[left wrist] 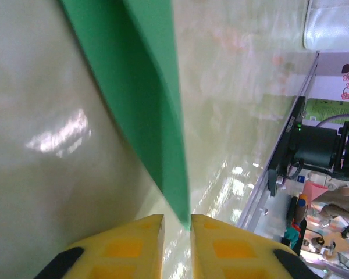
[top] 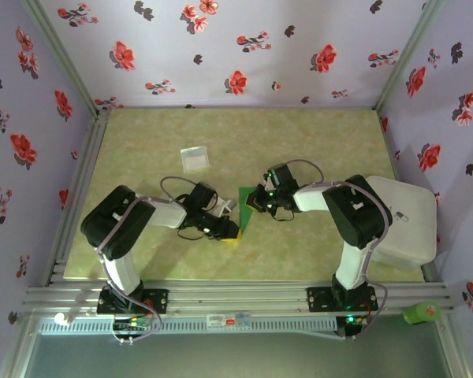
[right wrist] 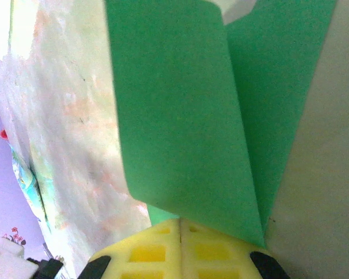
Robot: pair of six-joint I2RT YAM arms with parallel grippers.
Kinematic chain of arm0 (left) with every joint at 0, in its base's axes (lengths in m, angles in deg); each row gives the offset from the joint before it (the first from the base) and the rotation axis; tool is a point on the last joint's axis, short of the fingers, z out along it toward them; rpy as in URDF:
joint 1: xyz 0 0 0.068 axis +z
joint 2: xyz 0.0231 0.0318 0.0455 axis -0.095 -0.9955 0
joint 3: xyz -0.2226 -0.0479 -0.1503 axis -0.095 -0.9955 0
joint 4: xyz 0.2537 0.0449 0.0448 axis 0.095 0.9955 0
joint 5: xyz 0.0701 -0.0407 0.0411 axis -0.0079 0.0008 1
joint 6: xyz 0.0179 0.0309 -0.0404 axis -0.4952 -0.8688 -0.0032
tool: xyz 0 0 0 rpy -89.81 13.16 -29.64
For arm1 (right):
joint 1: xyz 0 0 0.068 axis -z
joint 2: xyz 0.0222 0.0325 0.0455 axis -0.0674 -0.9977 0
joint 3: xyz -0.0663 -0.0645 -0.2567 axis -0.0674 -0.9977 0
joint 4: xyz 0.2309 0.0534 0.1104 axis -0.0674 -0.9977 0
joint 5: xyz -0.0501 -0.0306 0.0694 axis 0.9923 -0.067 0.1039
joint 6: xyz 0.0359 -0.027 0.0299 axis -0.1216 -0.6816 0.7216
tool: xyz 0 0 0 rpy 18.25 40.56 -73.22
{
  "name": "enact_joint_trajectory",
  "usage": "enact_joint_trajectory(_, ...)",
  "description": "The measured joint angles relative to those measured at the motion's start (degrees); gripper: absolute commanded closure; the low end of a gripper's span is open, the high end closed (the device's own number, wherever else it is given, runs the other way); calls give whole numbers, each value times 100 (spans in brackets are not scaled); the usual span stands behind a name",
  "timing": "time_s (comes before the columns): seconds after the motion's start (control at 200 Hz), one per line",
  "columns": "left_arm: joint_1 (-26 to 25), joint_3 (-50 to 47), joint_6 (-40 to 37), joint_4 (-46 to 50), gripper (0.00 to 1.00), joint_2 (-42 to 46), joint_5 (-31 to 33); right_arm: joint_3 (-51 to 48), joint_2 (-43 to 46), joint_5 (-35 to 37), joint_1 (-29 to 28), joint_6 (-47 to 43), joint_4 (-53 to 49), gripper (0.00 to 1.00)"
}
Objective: Fold a paper plane with a square sheet of paper (pick it up from the middle)
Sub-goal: Fold the wing for the fifth time at the center of the table.
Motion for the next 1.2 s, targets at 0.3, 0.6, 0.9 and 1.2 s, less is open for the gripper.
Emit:
enact_joint_trajectory(0.3, 46, -229, 304, 129, 84, 975, 372, 26, 0, 7, -15, 0, -52, 98)
enact_joint_trajectory(0.6, 55, 734, 785, -186, 92, 575, 501, 28, 0, 20, -22, 0, -52, 98)
enact_joint_trajectory(0.9, -61, 944, 1169, -575, 94, -363, 518, 28, 0, 24, -26, 0, -52, 98)
enact_joint_trajectory(1.2, -151, 835, 1237, -761, 94, -614, 560, 28, 0, 28, -33, 0, -52, 98)
